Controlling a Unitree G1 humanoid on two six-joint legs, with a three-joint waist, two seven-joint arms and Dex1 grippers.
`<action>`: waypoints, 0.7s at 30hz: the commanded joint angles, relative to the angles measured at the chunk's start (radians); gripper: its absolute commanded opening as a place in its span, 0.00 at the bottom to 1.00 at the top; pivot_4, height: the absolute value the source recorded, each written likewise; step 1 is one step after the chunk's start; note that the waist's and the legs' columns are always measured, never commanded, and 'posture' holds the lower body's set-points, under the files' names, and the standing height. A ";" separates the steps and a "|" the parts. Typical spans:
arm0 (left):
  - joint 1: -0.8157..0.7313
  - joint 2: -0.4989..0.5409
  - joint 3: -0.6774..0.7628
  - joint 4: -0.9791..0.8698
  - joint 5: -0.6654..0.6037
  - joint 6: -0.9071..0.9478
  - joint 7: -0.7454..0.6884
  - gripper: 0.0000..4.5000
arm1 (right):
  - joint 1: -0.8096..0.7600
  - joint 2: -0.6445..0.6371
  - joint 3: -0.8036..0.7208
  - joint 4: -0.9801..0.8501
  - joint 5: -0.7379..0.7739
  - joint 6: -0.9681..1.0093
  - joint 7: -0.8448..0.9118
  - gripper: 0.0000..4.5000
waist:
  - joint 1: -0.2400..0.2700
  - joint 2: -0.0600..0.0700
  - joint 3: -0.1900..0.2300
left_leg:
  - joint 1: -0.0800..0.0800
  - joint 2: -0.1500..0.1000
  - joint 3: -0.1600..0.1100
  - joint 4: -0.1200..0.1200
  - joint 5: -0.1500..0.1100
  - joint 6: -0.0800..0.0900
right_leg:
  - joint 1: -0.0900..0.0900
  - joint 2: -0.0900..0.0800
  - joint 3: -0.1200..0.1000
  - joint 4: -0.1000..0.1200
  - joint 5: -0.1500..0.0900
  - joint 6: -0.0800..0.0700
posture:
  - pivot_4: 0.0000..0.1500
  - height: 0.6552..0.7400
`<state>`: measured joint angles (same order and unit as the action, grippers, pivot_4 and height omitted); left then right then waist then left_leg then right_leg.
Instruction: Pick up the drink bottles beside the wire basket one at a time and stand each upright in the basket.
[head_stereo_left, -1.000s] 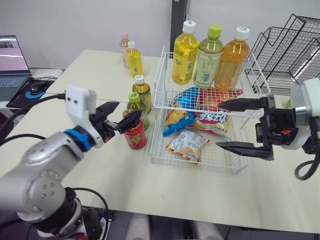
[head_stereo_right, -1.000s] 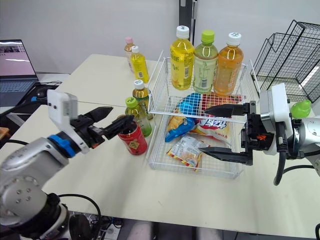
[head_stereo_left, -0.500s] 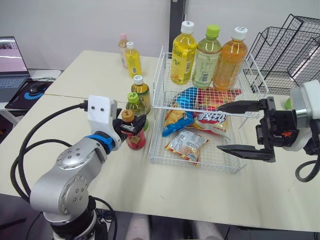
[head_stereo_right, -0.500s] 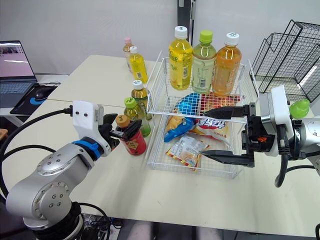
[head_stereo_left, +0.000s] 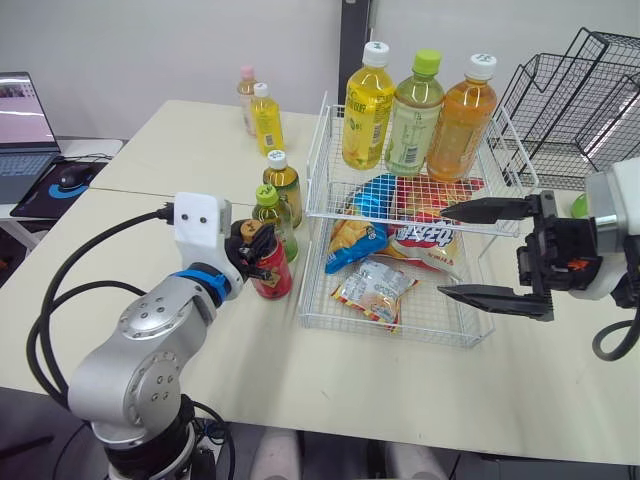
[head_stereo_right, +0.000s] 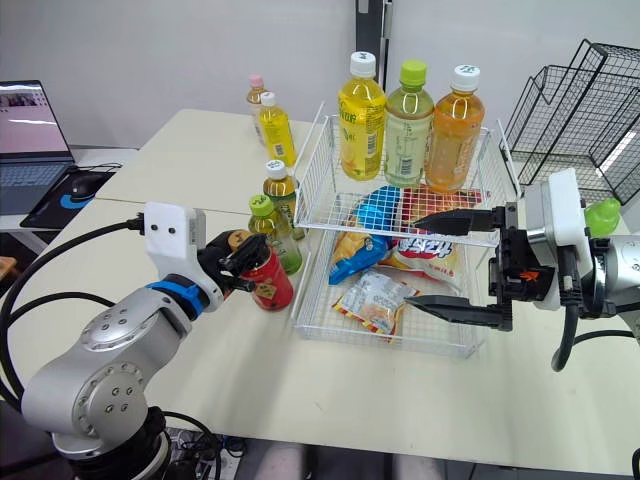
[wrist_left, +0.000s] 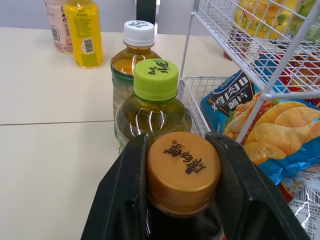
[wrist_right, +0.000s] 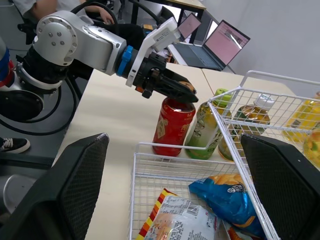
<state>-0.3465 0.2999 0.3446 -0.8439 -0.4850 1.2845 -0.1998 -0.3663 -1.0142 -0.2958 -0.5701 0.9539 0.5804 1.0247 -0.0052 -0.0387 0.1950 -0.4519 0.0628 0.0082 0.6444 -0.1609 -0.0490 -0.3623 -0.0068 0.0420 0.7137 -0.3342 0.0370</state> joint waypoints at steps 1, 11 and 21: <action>-0.075 0.108 0.128 0.024 -0.119 -0.011 -0.129 0.30 | 0.010 -0.011 -0.060 0.008 -0.016 -0.017 0.001 1.00 | 0.000 0.000 0.000 | 0.000 0.000 0.000 0.000 0.000 0.000 | 0.000 0.000 0.000 0.000 0.000 0.000 | 1.00 0.50; -0.512 0.603 0.227 0.478 -0.495 0.151 -0.483 0.30 | 0.092 -0.072 -0.228 0.014 0.000 0.042 0.012 1.00 | 0.004 -0.003 0.003 | -0.005 0.000 0.000 -0.001 0.000 0.000 | -0.006 -0.001 -0.001 -0.001 -0.002 0.000 | 1.00 0.50; -1.124 0.712 -0.099 0.972 -0.469 0.071 -0.726 0.30 | 0.180 -0.093 -0.371 -0.064 0.057 0.128 -0.055 1.00 | 0.001 -0.003 0.003 | -0.009 0.000 0.001 -0.001 0.000 0.000 | -0.011 0.000 -0.001 0.000 -0.003 0.003 | 1.00 0.50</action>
<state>-1.4104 1.0072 0.2653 0.0979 -0.9638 1.4038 -0.8733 -0.1805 -1.0966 -0.6200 -0.6076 0.9835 0.6986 0.9953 -0.0041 -0.0412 0.1981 -0.4610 0.0628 0.0096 0.6432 -0.1612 -0.0491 -0.3729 -0.0069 0.0415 0.7137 -0.3375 0.0398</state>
